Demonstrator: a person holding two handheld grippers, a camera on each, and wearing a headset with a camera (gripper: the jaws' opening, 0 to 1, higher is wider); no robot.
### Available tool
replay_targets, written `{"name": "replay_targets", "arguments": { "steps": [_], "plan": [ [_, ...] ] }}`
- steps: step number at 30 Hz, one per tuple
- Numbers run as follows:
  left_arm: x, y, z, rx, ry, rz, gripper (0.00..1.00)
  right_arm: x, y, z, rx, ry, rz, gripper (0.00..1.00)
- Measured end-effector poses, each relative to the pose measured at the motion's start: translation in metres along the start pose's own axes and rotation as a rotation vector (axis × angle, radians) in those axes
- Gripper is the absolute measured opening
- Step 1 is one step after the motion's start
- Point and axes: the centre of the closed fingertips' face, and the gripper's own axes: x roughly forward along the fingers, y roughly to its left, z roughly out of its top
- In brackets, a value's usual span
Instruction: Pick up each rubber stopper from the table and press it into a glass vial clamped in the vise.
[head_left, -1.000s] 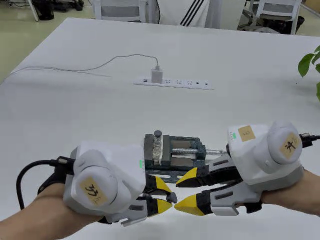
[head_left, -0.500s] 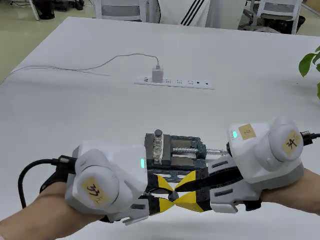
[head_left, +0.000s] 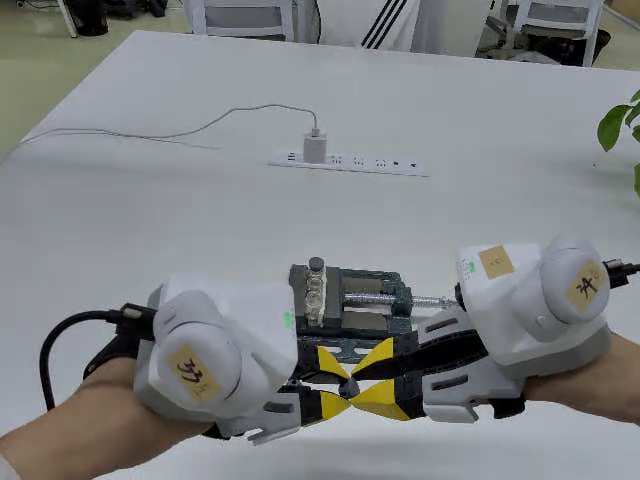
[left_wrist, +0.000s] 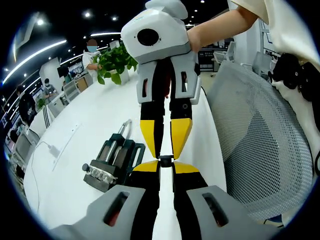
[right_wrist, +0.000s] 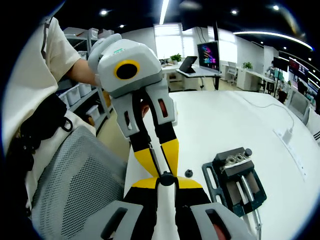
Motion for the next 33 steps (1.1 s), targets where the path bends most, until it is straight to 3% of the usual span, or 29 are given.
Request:
{"name": "replay_targets", "arguments": {
  "steps": [19,27,33],
  "plan": [
    [0.0027,-0.0011,0.0036,-0.013,-0.017,-0.002,0.05,-0.003,0.0007,-0.0039,-0.019,0.017,0.0,0.08],
    [0.0045,-0.0029,0.0033,0.021,-0.011,-0.007,0.05,-0.004,0.0021,-0.0047,0.0,0.021,0.005,0.08],
    [0.0041,-0.0033,0.0031,0.001,-0.017,-0.012,0.05,-0.004,0.0032,-0.0038,-0.012,0.018,0.006,0.07]
  ]
}}
